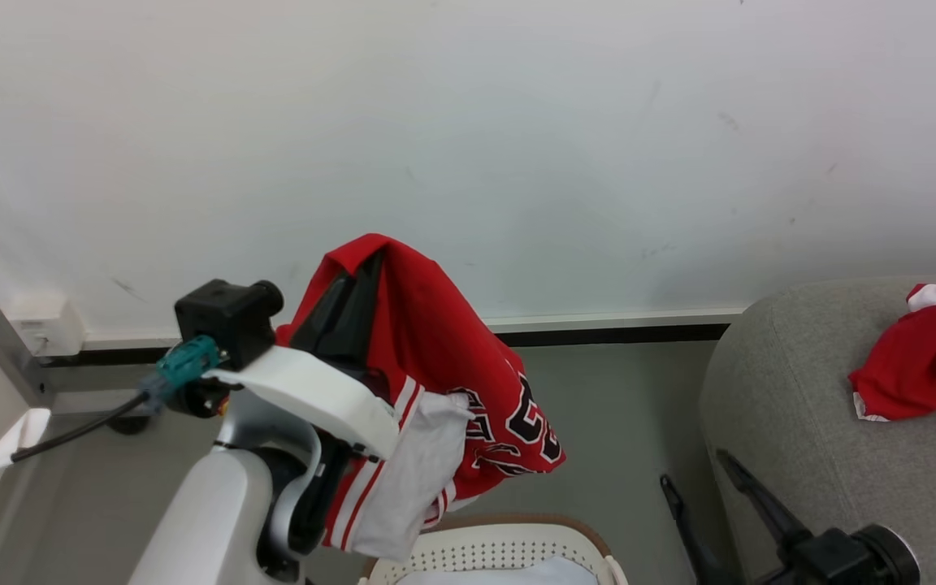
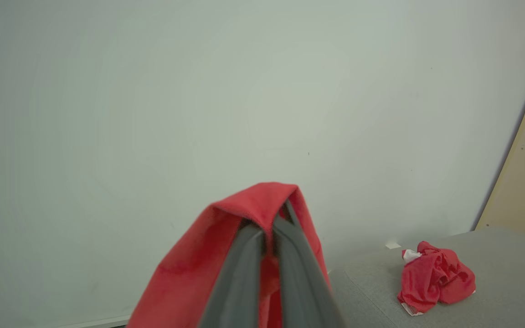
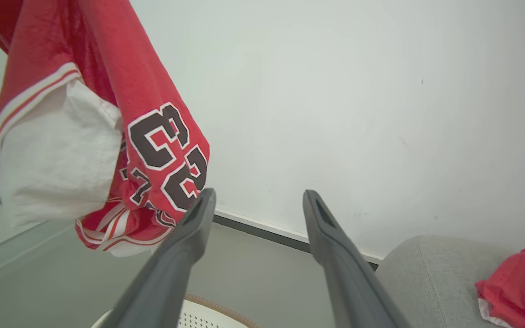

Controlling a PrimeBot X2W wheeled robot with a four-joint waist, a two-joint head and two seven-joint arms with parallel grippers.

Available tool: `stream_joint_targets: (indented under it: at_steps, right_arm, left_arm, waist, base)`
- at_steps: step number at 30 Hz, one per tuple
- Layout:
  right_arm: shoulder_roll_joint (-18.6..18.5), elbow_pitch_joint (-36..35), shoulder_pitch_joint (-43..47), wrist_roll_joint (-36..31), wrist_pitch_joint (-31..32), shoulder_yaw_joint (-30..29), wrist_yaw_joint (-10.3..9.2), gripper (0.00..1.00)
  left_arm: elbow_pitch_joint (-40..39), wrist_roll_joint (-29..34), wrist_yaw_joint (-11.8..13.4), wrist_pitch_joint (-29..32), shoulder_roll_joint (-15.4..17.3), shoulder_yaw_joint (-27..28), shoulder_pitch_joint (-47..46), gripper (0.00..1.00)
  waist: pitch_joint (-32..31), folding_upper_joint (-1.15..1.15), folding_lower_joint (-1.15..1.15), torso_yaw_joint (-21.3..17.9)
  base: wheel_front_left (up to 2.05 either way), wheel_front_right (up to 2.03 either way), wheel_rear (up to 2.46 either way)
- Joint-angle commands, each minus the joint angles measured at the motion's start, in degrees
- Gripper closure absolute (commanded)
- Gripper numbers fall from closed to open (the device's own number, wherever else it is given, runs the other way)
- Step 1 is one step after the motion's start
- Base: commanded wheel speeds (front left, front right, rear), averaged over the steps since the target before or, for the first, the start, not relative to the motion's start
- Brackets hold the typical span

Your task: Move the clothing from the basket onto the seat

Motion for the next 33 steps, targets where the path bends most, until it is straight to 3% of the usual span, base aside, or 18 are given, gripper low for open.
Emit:
stream_joint_targets:
  at_steps: [1, 6, 12, 19, 28, 29, 30, 33]
  right_arm:
    - [-0.5, -0.3, -0.9, 0.8, -0.1, 0.6, -0.15, 0.00]
    - [-5.0, -2.1, -7.3, 5.3, 2.7, 9.4, -0.14, 0.00]
    - [-6.3, -0.8, -18.3, 9.6, 7.0, 20.3, -0.15, 0.00]
    - [-1.6, 8.5, -29.7, 12.2, 7.3, 28.0, -0.15, 0.00]
    - [5.0, 26.1, -38.5, 12.4, 4.4, 30.8, -0.15, 0.00]
    - [5.3, 27.6, -39.0, 13.0, 4.1, 31.2, -0.15, 0.64]
    - [5.6, 28.5, -39.1, 15.0, 3.9, 31.7, -0.15, 1.00]
    - [6.1, 29.6, -40.3, 19.4, 3.0, 33.2, -0.15, 1.00]
  left_arm:
    - [-0.3, -0.2, 0.0, 0.2, 0.0, 0.1, 0.8, 1.00]
    - [-0.5, -0.4, -0.3, 0.1, -0.4, -1.1, 0.8, 1.00]
    - [0.2, -0.5, -0.8, 0.1, -1.1, -2.9, 0.1, 1.00]
    - [0.7, -0.6, -1.5, 0.2, -2.0, -5.4, -0.9, 1.00]
    - [0.4, -1.7, -2.0, 0.5, -2.9, -8.3, -1.7, 1.00]
    - [0.5, -1.8, -2.1, 0.5, -2.9, -8.5, -1.7, 1.00]
    - [0.7, -1.9, -2.1, 0.6, -3.0, -8.7, -1.8, 1.00]
    - [1.2, -1.9, -1.8, 0.5, -3.1, -9.0, -1.8, 1.00]
  waist:
    - [0.1, -0.01, 0.00, 0.1]
    - [0.5, -0.01, 0.00, 0.8]
    - [1.0, -0.01, 0.00, 1.9]
    - [1.6, -0.01, 0.00, 4.0]
    - [1.5, -0.01, 0.00, 6.3]
    - [1.4, -0.01, 0.00, 6.5]
    - [1.4, -0.01, 0.00, 6.7]
    - [1.4, -0.01, 0.00, 7.2]
  base:
    - [0.00, 0.00, 0.00]
    - [0.00, 0.00, 0.00]
    - [0.00, 0.00, 0.00]
    - [0.00, 0.00, 0.00]
    - [0.00, 0.00, 0.00]
    - [0.00, 0.00, 0.00]
    - [0.00, 0.00, 0.00]
    - [0.00, 0.00, 0.00]
